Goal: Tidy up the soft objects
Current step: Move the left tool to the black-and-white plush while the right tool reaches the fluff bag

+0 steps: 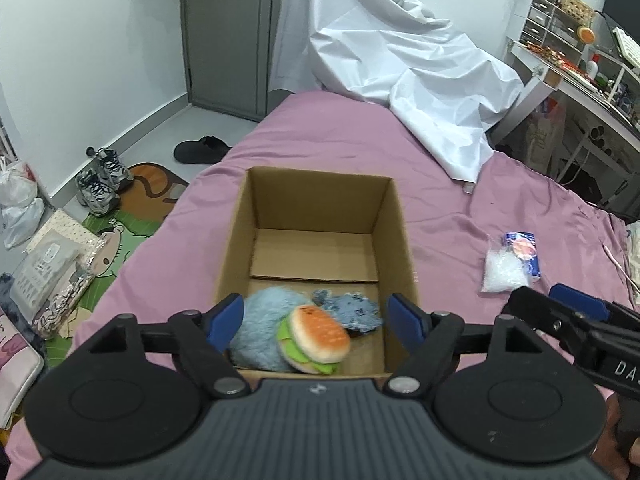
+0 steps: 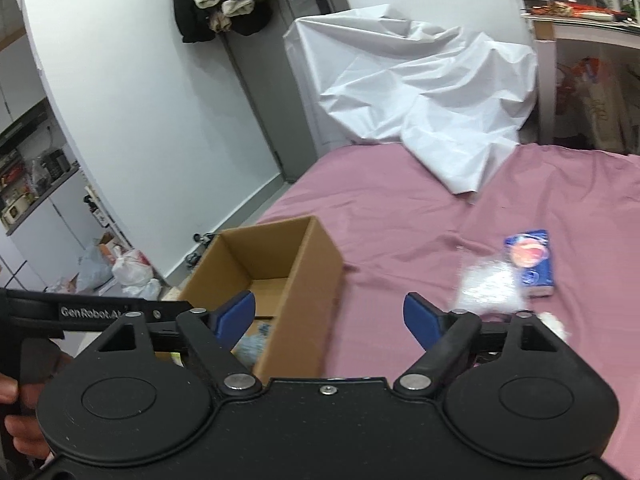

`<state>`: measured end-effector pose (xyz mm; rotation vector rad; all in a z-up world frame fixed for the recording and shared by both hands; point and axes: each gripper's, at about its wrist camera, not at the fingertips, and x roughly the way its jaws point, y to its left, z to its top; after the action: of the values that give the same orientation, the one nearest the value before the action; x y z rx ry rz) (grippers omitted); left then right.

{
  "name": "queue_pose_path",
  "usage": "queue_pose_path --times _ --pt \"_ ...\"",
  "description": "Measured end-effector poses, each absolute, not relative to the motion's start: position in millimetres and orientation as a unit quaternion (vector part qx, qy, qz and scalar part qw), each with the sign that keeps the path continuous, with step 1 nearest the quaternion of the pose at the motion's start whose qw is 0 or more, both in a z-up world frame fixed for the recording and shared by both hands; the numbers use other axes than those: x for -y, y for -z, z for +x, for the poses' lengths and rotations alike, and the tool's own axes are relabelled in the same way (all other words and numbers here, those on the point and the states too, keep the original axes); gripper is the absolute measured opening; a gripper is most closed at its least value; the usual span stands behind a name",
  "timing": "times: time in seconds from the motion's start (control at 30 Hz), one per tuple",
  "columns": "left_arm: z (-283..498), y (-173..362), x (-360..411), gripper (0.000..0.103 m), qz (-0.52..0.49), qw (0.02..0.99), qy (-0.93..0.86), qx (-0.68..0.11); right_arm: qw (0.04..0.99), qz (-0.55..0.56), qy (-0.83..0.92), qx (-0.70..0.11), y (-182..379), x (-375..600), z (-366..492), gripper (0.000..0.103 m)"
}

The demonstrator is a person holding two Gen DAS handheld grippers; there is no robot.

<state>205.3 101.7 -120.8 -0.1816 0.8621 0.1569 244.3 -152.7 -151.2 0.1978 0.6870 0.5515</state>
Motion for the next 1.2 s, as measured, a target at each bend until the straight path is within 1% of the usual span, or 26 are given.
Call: queue_pose_path --times 0.07,0.27,0.37,0.6,0.7,0.77,0.87,1.1,1.17,1.2 --pt "207.5 121.5 -94.8 0.083 -0.086 0.903 -0.072 -0.416 0.9 0.099 -0.259 -0.336 154.4 161.5 245.3 0.085" --pt "214.6 123.8 -70.9 0.086 -0.076 0.907 -0.057 -0.411 0.907 0.1 -0.232 -0.338 163.5 190.2 246.4 0.091" --pt "217.9 125.0 -60.0 0.088 -0.071 0.908 -0.054 -0.41 0.908 0.101 -0.22 -0.341 169.5 203.9 247.7 0.091" --pt "227.2 131.1 -34.4 0.089 -0.063 0.907 -0.039 -0.414 0.91 0.101 -0.202 -0.348 183.8 227.7 249.9 0.09" --pt "231.3 133.5 -22.8 0.089 -0.059 0.908 -0.028 -0.415 0.91 0.095 -0.197 -0.352 190.4 233.5 252.0 0.087" --pt "235.7 136.4 -14.2 0.089 -0.055 0.906 -0.022 -0.42 0.909 0.091 -0.193 -0.357 196.2 237.6 253.8 0.079" --pt "242.1 141.5 -3.0 0.089 -0.054 0.904 -0.007 -0.424 0.908 0.085 -0.19 -0.364 203.8 243.6 257.1 0.071" --pt "258.4 162.0 27.8 0.089 -0.042 0.899 0.029 -0.435 0.908 0.081 -0.176 -0.372 216.3 260.6 264.7 0.058" --pt "262.7 169.3 35.2 0.089 -0.039 0.897 0.038 -0.44 0.907 0.08 -0.174 -0.374 219.3 265.4 266.6 0.05" --pt "265.0 173.1 39.1 0.089 -0.037 0.896 0.043 -0.441 0.907 0.079 -0.172 -0.376 220.9 267.8 267.8 0.049"
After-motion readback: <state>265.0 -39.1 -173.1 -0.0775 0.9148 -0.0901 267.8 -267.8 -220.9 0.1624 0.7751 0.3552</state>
